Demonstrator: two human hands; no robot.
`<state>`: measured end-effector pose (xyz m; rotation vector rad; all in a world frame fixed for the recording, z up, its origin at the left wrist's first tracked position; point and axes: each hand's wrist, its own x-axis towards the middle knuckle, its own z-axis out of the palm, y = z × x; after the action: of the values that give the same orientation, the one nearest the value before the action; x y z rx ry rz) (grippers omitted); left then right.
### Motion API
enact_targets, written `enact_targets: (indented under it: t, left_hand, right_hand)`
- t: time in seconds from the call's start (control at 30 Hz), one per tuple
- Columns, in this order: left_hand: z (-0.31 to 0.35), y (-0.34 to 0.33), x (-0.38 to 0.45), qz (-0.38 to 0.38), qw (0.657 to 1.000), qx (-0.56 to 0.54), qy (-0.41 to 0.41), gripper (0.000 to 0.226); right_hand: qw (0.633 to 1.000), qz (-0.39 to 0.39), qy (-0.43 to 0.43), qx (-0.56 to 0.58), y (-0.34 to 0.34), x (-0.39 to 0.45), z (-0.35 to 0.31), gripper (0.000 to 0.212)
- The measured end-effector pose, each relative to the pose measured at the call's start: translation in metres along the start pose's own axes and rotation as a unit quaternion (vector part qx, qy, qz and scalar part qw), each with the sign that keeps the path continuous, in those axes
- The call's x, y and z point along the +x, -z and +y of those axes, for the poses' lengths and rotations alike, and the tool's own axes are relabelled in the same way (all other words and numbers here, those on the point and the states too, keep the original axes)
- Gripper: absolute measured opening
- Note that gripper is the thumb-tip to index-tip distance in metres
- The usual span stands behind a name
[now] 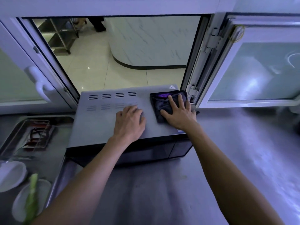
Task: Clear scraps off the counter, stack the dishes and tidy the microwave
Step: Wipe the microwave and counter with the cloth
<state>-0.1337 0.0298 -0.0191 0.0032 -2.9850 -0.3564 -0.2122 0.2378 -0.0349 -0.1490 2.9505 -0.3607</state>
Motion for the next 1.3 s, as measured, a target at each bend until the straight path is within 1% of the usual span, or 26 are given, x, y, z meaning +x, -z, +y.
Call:
enact_targets:
  t: [0.13,0.3,0.47,0.7,0.8,0.97,1.13,1.3]
  left_hand:
    - [-0.015,-0.001,-0.003,0.018,0.999,-0.023,-0.013,0.038]
    - [-0.023,0.000,-0.001,0.031,0.998,-0.048,-0.022,0.048]
    - [-0.046,0.004,0.005,0.028,0.999,-0.039,-0.004,0.037]
    - [-0.080,0.016,-0.008,0.037,0.998,-0.047,0.012,0.035]
    - [-0.096,0.023,-0.026,0.035,0.998,-0.045,0.013,0.034]
    - [-0.105,0.032,-0.047,0.020,0.999,-0.037,-0.009,0.034]
    - [-0.079,0.032,-0.062,0.008,0.998,-0.041,-0.048,0.036]
    - [-0.051,0.027,-0.067,-0.010,0.995,-0.052,-0.079,0.038]
  right_hand:
    - [1.000,-0.016,-0.004,-0.021,0.005,0.021,-0.014,0.088]
    - [0.999,-0.010,0.010,-0.040,0.005,0.054,-0.034,0.087]
    - [0.999,0.005,0.016,-0.037,-0.003,0.066,-0.058,0.090]
    - [0.998,-0.005,0.059,-0.038,-0.021,0.059,-0.119,0.089]
    - [0.997,-0.012,0.062,-0.044,-0.022,0.050,-0.131,0.087]
    - [0.998,-0.022,0.052,-0.040,-0.025,0.015,-0.129,0.087]
    - [0.998,-0.023,0.038,-0.050,-0.031,-0.033,-0.108,0.087]
    - [0.999,0.000,0.014,-0.052,-0.032,-0.072,-0.076,0.088]
